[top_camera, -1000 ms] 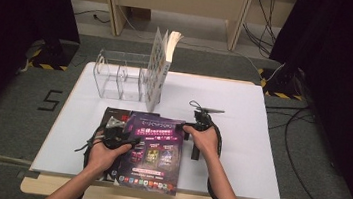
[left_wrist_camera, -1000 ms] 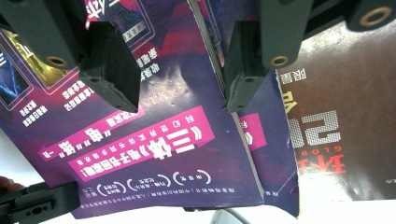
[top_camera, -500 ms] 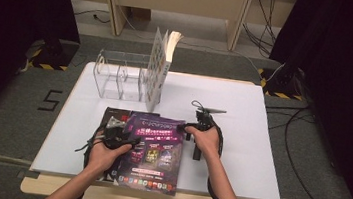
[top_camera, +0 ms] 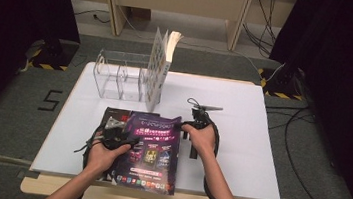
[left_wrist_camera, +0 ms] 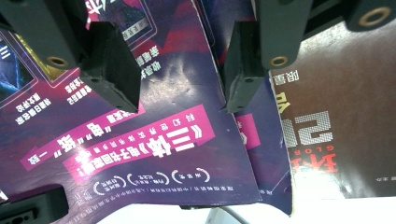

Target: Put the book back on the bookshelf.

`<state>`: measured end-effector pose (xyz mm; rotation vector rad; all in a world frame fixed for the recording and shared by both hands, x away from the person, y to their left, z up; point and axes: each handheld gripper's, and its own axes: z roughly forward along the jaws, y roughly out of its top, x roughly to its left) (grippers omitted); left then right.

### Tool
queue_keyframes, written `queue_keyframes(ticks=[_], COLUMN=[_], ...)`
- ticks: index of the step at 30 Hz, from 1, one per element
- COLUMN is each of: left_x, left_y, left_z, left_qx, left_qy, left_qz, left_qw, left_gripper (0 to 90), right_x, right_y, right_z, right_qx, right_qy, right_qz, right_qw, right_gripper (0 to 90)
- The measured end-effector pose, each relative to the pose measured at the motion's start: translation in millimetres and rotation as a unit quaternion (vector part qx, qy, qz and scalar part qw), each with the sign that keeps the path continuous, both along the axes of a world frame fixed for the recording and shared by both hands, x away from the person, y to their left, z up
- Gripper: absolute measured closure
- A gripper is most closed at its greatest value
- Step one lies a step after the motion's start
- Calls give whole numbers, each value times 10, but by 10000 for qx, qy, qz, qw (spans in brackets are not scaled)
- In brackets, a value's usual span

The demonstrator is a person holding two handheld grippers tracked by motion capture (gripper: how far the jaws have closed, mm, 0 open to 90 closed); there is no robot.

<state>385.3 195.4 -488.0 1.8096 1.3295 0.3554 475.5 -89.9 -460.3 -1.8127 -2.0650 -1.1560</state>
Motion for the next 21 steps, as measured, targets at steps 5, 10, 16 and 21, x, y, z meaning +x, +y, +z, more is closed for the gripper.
queue_keyframes(ticks=[5, 10, 16, 21], left_x=[-8, -30, -106, -199], left_y=[18, 66, 128, 232], left_z=[-1, 67, 129, 131], left_qx=[-70, -310, -365, -443], left_qy=[-1, -91, -201, -266], left_qz=[8, -14, -29, 54], left_qw=[10000, 9995, 9991, 9986], left_gripper=[447, 446, 442, 438], right_x=[-21, -74, -136, -196], right_y=[18, 53, 67, 87], right_z=[1, 58, 88, 139], right_qx=[-101, -131, -71, -63], right_qy=[-25, -172, -440, -672], right_qz=[-73, -154, -196, -199], right_qw=[9999, 9996, 9988, 9975], right_gripper=[825, 832, 837, 839])
